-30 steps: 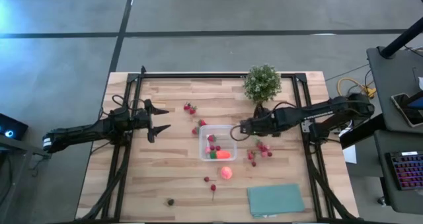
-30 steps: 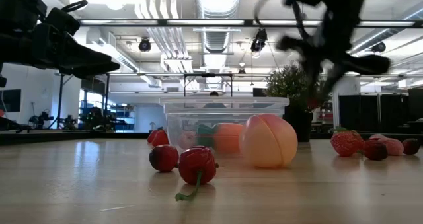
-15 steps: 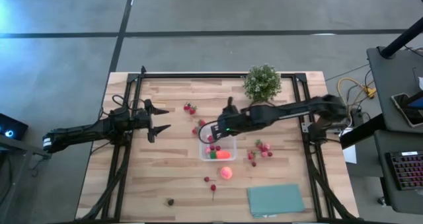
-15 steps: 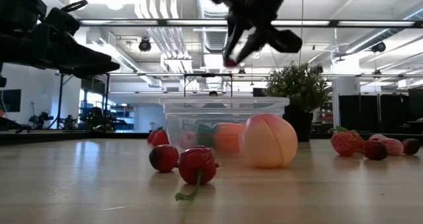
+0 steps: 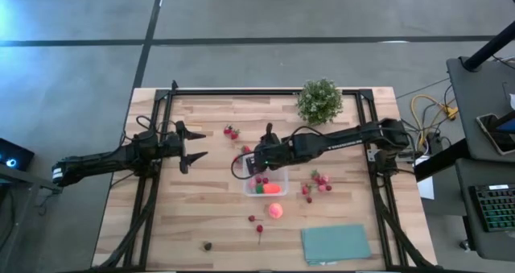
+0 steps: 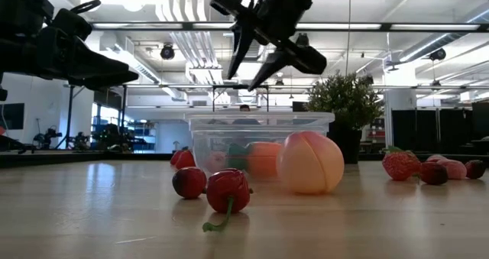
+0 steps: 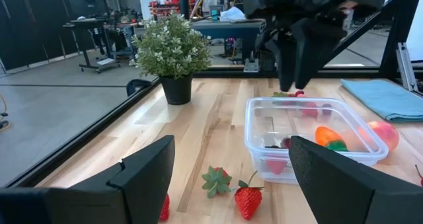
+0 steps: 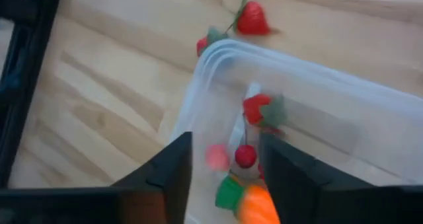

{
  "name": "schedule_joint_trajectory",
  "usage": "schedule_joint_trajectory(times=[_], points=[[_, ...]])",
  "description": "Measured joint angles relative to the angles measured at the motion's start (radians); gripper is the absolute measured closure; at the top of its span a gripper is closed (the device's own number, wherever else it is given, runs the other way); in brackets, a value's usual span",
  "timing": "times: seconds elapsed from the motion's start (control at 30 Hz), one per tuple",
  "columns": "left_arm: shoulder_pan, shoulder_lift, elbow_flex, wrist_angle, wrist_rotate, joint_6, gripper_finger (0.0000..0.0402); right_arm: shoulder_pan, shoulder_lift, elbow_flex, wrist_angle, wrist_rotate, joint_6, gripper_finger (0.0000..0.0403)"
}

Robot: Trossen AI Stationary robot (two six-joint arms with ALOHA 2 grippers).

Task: Pick and placing Produce into tupperware
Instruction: Put the cherry into the transparent bin

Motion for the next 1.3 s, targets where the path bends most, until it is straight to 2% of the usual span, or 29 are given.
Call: schedule_joint_trajectory(times=[0.13,0.3,0.53,0.63,0.7,0.83,0.97,1.1,1.3], points=[[0.0,0.001,0.0,-0.001,0.0,0.0,0.0119,0.0,-0.027,0.0,-0.045,0.008,0.044,0.0196],[0.0,0.0,0.0,-0.004,0.0,0.0,0.0119,0.04,-0.085,0.0,-0.227,0.004,0.088,0.0173],[0.0,0.001,0.0,-0.005,0.0,0.0,0.0119,0.234,-0.171,-0.002,-0.535,-0.013,0.063,0.0178],[0.0,0.002,0.0,-0.004,0.0,0.0,0.0119,0.322,-0.203,-0.002,-0.664,0.003,0.105,0.0179],[0.0,0.0,0.0,-0.003,0.0,0.0,0.0119,0.368,-0.216,-0.002,-0.726,-0.029,0.124,0.0178],[0.0,0.0,0.0,-0.003,0.0,0.0,0.0119,0.444,-0.222,-0.002,-0.743,-0.045,0.252,0.0178],[0.0,0.001,0.0,-0.004,0.0,0.0,0.0119,0.522,-0.205,-0.007,-0.761,-0.027,0.275,0.0182],[0.0,-0.001,0.0,-0.003,0.0,0.0,0.0119,0.6,-0.167,-0.045,-0.834,-0.015,0.372,0.0182],[0.0,-0.001,0.0,-0.003,0.0,0.0,0.0119,0.685,-0.176,-0.165,-0.734,-0.019,0.58,0.0182]])
